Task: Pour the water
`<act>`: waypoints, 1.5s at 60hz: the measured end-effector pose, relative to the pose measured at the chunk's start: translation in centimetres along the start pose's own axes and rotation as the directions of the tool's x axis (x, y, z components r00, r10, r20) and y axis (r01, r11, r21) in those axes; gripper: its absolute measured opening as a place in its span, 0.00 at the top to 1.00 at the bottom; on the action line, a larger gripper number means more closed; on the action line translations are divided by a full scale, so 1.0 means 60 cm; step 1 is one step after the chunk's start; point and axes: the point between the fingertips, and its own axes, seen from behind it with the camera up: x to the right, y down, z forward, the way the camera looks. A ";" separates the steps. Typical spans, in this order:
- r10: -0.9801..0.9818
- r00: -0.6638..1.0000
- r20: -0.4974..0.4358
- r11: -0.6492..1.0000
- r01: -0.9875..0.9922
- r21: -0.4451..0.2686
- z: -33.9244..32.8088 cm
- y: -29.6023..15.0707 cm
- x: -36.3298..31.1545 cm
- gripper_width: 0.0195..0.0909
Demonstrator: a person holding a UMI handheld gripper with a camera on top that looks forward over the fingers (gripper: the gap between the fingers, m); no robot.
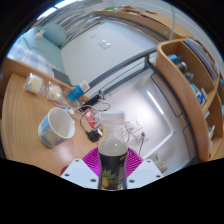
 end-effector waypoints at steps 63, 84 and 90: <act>0.846 0.501 0.180 0.513 -0.858 -0.023 0.007 0.079 -0.066 0.44; 0.885 0.465 -0.021 0.463 -0.884 -0.065 -0.122 0.147 -0.055 0.15; 0.893 0.440 -0.093 0.436 -0.898 -0.061 -0.172 0.164 -0.050 0.15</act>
